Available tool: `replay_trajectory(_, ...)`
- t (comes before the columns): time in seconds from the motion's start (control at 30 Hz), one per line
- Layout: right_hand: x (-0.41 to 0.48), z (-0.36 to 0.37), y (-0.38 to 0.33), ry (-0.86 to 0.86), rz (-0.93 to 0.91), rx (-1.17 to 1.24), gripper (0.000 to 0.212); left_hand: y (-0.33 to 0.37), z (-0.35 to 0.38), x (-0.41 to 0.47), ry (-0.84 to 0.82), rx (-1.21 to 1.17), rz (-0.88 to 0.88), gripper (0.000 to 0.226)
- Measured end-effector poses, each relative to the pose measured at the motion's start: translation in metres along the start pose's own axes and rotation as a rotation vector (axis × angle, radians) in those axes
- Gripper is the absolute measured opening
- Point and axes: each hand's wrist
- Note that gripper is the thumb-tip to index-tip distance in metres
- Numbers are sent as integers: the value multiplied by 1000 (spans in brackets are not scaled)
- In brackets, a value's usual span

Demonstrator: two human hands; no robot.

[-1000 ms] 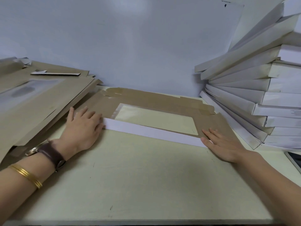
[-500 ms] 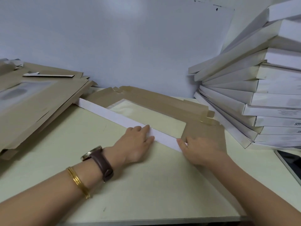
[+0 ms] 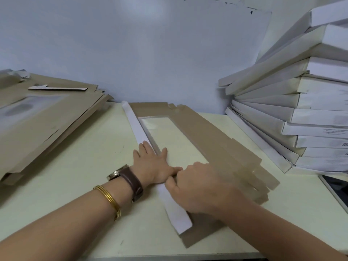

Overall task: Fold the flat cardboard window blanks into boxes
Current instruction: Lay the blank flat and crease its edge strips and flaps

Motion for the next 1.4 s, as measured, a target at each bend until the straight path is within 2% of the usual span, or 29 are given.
replay_trajectory(0.13,-3,-1,-1,19,-98,106,42,-17,-9,8,-72,-21,76,86)
replay_trajectory(0.27,16,-14,19,-110,-3,344,46,-39,-27,11,-166,-57,165,94)
replay_trajectory(0.37,37,-14,54,-130,10,433,30,-59,-38,12,-244,-162,218,91)
replay_trajectory(0.4,43,-13,66,-122,23,421,31,-66,-41,11,-269,-207,230,89)
replay_trajectory(0.53,60,-7,110,-137,65,281,57,-81,-58,9,-372,-240,273,87)
replay_trajectory(0.7,65,2,141,-204,8,322,89,-87,-73,7,-459,-120,329,89)
replay_trajectory(0.8,66,4,148,-256,-11,266,100,-90,-75,8,-452,-64,376,92)
replay_trajectory(0.9,64,14,149,-324,-2,259,97,-91,-76,8,-402,31,353,94)
replay_trajectory(1.0,60,26,147,-312,29,307,94,-89,-77,6,-261,245,301,93)
replay_trajectory(1.07,56,31,146,-281,72,322,95,-86,-75,4,-164,290,300,87)
replay_trajectory(1.27,48,36,136,-306,194,375,100,-77,-60,-3,-44,163,414,56)
replay_trajectory(1.33,49,35,130,-303,240,362,99,-73,-58,-11,-74,123,431,55)
replay_trajectory(1.4,53,34,123,-295,288,321,99,-69,-61,-19,-143,81,407,64)
Point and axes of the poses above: each hand's wrist, its own x-axis towards the middle knuckle, its own z-axis out of the palm, y = z × x, and after that the axes turned 8 degrees about -y, right-handed
